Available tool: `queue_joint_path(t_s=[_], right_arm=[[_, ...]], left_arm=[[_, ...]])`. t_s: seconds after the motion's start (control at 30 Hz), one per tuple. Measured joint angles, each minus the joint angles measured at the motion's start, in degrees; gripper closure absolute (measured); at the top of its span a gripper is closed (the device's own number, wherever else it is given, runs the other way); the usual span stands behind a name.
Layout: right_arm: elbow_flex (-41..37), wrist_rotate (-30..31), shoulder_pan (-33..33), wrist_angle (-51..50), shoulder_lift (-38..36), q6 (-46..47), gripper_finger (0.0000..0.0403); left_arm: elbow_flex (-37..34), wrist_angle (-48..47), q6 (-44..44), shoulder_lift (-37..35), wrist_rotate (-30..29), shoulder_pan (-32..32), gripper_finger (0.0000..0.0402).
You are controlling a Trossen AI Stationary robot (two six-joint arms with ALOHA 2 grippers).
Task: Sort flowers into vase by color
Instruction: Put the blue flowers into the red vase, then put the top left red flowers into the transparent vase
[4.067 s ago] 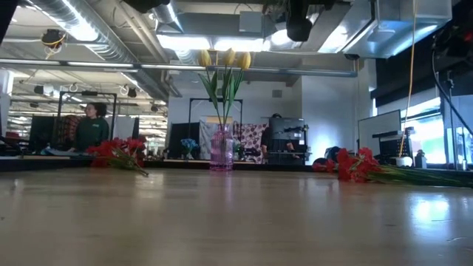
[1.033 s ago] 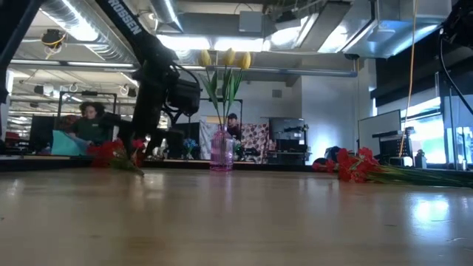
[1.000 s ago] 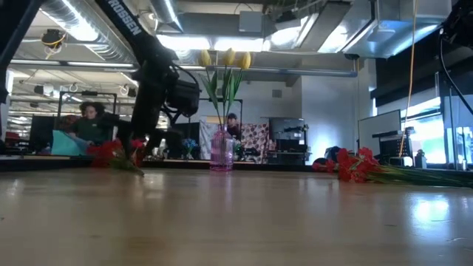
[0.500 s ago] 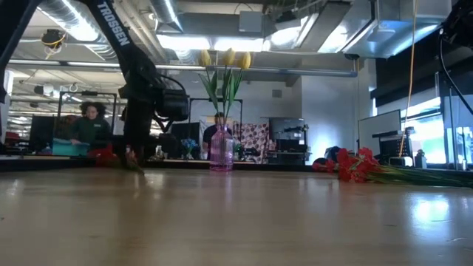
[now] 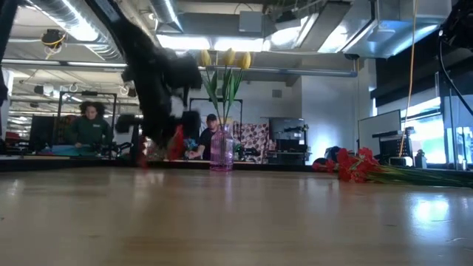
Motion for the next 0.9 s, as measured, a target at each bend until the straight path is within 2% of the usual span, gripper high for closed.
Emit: queue_joint_path(t_s=[0.27,0.47,0.67,0.8,0.9], right_arm=[[0.0,-1.8,0.0,-0.9,-0.4,1.3,0.0082],[0.0,-3.6,0.0,-12.1,-0.4,16.6,0.0082],[0.0,-13.3,0.0,-19.7,-0.5,29.6,0.0082],[0.0,-22.0,0.0,-19.6,-1.5,32.4,0.0082],[0.0,-25.4,0.0,-19.6,-3.0,33.6,0.0082]], left_arm=[[0.0,1.0,8.2,-12.4,-7.6,-19.4,0.0392],[0.0,5.1,11.7,-14.1,-15.3,-34.4,0.0392],[0.0,11.8,16.7,-14.1,-23.8,-44.2,0.0392],[0.0,16.3,22.8,-14.1,-26.4,-48.2,0.0392],[0.0,20.2,27.6,-14.1,-27.3,-50.0,0.0392]])
